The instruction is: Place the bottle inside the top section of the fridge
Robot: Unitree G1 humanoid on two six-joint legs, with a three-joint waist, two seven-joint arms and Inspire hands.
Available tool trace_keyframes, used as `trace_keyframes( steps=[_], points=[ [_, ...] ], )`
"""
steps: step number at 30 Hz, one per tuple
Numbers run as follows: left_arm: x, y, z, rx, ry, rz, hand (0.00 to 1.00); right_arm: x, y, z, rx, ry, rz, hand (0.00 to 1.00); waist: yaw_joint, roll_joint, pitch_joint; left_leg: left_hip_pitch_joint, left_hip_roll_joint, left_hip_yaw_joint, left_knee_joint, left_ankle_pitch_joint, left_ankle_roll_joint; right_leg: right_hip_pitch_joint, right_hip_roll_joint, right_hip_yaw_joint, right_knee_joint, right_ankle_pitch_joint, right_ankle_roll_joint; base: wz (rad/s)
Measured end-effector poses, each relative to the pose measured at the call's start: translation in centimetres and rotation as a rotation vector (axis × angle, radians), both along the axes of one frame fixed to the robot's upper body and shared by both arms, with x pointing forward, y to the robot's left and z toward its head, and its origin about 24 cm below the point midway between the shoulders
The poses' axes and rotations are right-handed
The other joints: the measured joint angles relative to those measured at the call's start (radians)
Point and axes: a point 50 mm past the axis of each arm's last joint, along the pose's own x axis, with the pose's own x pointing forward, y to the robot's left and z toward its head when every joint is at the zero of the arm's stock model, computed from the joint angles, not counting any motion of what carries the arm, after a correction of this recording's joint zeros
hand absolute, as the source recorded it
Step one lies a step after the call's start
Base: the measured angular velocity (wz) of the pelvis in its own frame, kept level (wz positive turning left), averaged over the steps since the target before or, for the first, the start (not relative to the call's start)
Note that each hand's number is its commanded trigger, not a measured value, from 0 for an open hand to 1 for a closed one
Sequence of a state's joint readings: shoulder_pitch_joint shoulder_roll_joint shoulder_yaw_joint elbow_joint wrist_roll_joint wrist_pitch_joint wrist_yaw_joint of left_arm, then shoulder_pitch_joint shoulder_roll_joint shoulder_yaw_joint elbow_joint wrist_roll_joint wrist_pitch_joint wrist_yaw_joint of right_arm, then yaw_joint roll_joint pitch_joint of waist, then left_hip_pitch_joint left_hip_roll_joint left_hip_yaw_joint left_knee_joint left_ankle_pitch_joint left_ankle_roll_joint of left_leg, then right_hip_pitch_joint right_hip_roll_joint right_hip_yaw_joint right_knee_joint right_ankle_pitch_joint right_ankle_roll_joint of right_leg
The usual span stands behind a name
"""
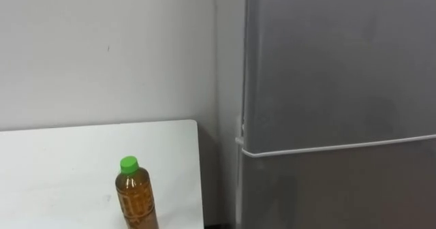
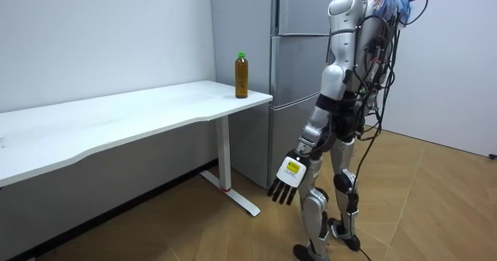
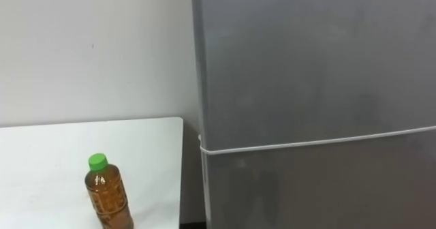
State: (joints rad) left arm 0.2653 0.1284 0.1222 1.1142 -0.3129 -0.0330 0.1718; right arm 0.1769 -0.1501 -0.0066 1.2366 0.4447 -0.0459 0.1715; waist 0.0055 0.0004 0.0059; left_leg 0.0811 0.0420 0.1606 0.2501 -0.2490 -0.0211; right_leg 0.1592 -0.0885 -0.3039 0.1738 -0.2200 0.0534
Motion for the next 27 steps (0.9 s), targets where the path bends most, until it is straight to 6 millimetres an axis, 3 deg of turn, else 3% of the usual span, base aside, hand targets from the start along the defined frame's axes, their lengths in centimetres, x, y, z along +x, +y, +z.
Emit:
trace_keyframes(
  steps=[5, 10, 14, 15, 17, 19, 23, 27],
  points=[
    [2.8, 1.8, 1.2, 0.105, -0.142, 0.081, 0.0, 0.1, -0.6, 0.2, -0.027, -0.009, 0.001, 0.0, 0.003, 0.02, 0.0029, -0.001, 0.0, -0.001, 0.0, -0.002, 0.001, 0.0, -0.001, -0.001, 0.01, 0.0, 0.0, 0.0],
    [8.4, 4.6, 5.1, 0.274, -0.47, 0.207, 0.0, 0.1, -1.2, 0.4, -0.058, -0.034, 0.012, 0.0, 0.022, 0.046, -0.0013, 0.005, 0.0, 0.004, -0.004, -0.001, 0.001, -0.003, -0.002, 0.006, 0.013, 0.0, 0.0, -0.03],
    [11.6, 5.5, 8.5, 0.375, -0.664, 0.236, 0.0, 0.2, -1.4, 0.5, -0.068, -0.039, 0.026, 0.0, 0.025, 0.05, -0.0021, 0.013, -0.001, 0.002, -0.012, 0.001, 0.001, -0.003, -0.001, 0.007, 0.012, -0.001, 0.0, 0.0],
    [12.5, 5.7, 9.7, 0.395, -0.724, 0.242, 0.0, 0.1, -1.5, 0.5, -0.071, -0.041, 0.024, 0.0, 0.026, 0.044, -0.005, 0.016, -0.001, 0.002, -0.013, 0.001, 0.001, 0.0, -0.001, 0.007, 0.012, -0.001, 0.0, 0.0],
    [13.8, 6.3, 11.7, 0.436, -0.814, 0.247, 0.0, 0.0, -1.4, 0.6, -0.076, -0.049, 0.016, 0.0, 0.028, 0.055, -0.0101, 0.017, -0.001, 0.001, -0.012, 0.001, 0.0, -0.001, -0.001, 0.01, 0.012, -0.001, 0.0, -0.04],
    [15.5, 6.9, 15.4, 0.504, -0.987, 0.261, 0.0, -0.3, -1.3, 0.6, -0.078, -0.049, 0.014, 0.0, 0.031, 0.044, -0.007, 0.02, -0.001, 0.001, -0.013, 0.001, 0.0, -0.002, -0.001, 0.016, 0.012, 0.0, 0.0, -0.05],
    [17.5, 7.5, 21.0, 0.596, -1.212, 0.237, 0.0, -0.3, -1.1, 0.5, -0.074, -0.051, 0.024, 0.0, 0.029, 0.044, -0.002, 0.019, -0.001, 0.002, -0.013, 0.001, 0.0, -0.003, -0.001, 0.019, 0.011, 0.0, 0.0, -0.01],
    [19.2, 6.7, 26.1, 0.657, -1.429, 0.198, 0.0, -0.2, -1.1, 0.5, -0.073, -0.053, 0.025, 0.0, 0.024, 0.047, -0.0005, 0.018, -0.001, 0.004, -0.012, 0.001, 0.0, -0.003, 0.0, 0.021, 0.011, 0.0, 0.0, 0.0]
  ],
)
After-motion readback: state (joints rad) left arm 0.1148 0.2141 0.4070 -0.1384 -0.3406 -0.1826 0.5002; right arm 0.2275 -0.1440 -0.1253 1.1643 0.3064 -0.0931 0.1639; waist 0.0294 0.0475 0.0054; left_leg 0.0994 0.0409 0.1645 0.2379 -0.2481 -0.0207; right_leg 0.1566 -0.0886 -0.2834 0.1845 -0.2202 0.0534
